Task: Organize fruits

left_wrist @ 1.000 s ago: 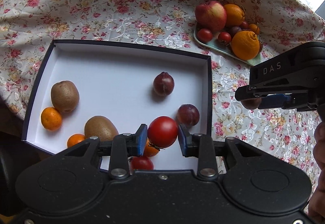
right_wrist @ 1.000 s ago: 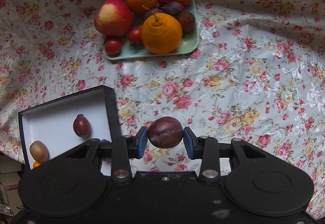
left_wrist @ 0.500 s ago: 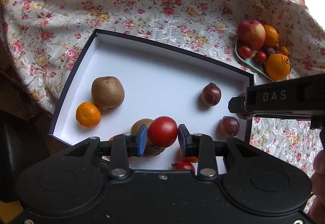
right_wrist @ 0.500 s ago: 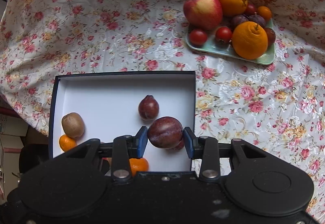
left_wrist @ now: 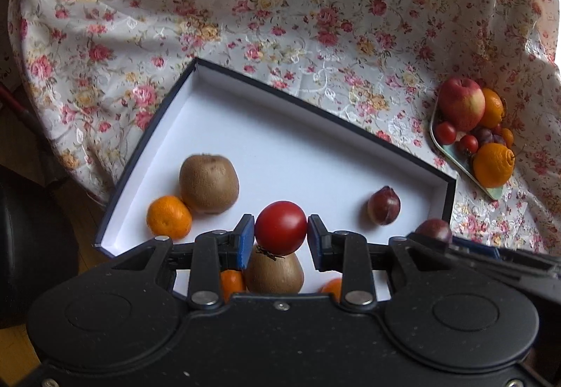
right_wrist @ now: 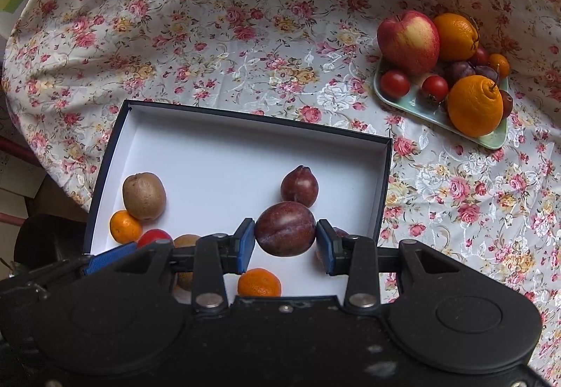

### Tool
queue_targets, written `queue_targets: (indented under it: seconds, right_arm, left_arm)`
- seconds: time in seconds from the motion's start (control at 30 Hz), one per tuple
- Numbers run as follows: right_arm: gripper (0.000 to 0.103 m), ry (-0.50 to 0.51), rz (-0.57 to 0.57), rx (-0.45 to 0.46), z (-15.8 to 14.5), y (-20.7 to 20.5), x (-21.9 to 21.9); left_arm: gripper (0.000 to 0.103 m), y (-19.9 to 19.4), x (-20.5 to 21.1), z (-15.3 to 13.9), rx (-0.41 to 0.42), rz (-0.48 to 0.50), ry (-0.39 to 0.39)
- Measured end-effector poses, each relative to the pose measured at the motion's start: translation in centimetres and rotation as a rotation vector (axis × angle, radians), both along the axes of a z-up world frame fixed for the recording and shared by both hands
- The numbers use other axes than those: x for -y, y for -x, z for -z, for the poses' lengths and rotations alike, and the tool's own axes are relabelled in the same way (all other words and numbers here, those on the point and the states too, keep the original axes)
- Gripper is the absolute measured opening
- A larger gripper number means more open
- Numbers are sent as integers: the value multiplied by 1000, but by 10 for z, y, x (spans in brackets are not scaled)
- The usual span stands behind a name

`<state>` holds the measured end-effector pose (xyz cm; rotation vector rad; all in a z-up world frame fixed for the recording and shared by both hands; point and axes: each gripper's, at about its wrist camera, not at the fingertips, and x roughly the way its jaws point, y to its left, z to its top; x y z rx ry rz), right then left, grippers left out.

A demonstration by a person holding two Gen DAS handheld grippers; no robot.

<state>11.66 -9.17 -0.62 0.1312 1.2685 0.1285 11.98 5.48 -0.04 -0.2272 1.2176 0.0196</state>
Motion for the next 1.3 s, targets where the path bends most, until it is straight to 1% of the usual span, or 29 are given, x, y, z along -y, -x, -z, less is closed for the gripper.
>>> queue_targets:
  seconds: [0.07,0.2,0.3,0.4,0.5,0.67,0.9,1.03,1.2,1.27,1.3]
  right_arm:
    - [40,-4,-7,7,-2,1,0]
    - [40,-6,-33,23,-5,4,-4]
    - [40,19,-29,21,-7,5,-6]
    - [39,55,-55,49,-10,8,-9]
    - [39,45,-71,57,-13,10,-9]
    - [39,41,-67,28,-9,10,-6]
    - [39,86,-87,16,-9,13,-8]
    - [39,129,-117,3,-7,17,-10]
    - [39,103,-134,44,-15,31,-9]
    - [39,119,-150,71,-19,37,-12]
    - [39,132,-155,83,-21,41,-13]
  left_arm:
    - [41,-8,3,-7,24,3,-28]
    - [41,-19,4,-12,32,-5,-28]
    - [42,-23,6,-12,48,-6,-44]
    - [42,-25,8,-10,39,-7,-60]
    - [42,-24,8,-8,25,-11,-55]
    - [42,-16,10,-8,14,-1,-66]
    - [42,3,18,-7,-2,22,-112]
    - [42,19,21,-11,19,24,-142]
    - [43,37,23,-18,48,17,-168]
    - [46,44,24,-21,67,21,-194]
    - [46,48,25,-23,78,28,-205]
